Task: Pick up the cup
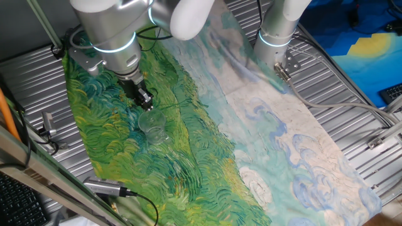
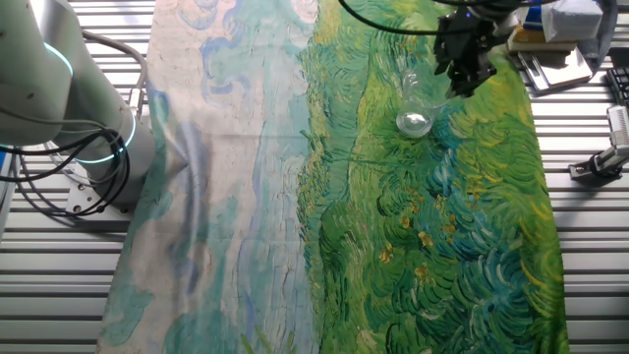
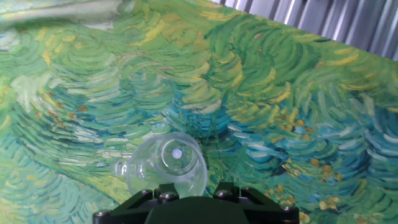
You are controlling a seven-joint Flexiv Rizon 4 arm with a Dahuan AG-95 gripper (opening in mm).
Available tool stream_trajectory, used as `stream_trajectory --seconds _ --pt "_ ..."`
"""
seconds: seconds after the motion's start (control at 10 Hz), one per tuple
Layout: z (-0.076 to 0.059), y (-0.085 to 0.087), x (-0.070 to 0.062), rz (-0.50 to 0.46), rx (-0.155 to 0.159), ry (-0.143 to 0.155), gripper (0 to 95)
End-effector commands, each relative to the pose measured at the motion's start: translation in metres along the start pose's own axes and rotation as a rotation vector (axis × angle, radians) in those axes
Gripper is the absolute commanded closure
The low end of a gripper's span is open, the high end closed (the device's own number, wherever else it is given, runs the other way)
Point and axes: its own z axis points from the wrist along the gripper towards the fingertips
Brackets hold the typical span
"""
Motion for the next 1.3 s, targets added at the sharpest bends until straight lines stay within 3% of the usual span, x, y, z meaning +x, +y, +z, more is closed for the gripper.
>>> stream_trajectory --seconds 0.1,0.5,0.6,1.1,1.3 --pt "0.0 -0.001 -0.001 0.006 0.006 0.002 57.0" --pt "0.0 -0.001 -0.001 -0.048 -0.008 0.017 57.0" --pt "0.0 -0.001 -0.001 -0.064 -0.008 0.017 38.0" --pt "0.0 -0.001 -0.001 -0.078 -0.001 0.02 38.0" --pt "0.003 0.009 -0.004 -0.046 0.004 0.021 38.0"
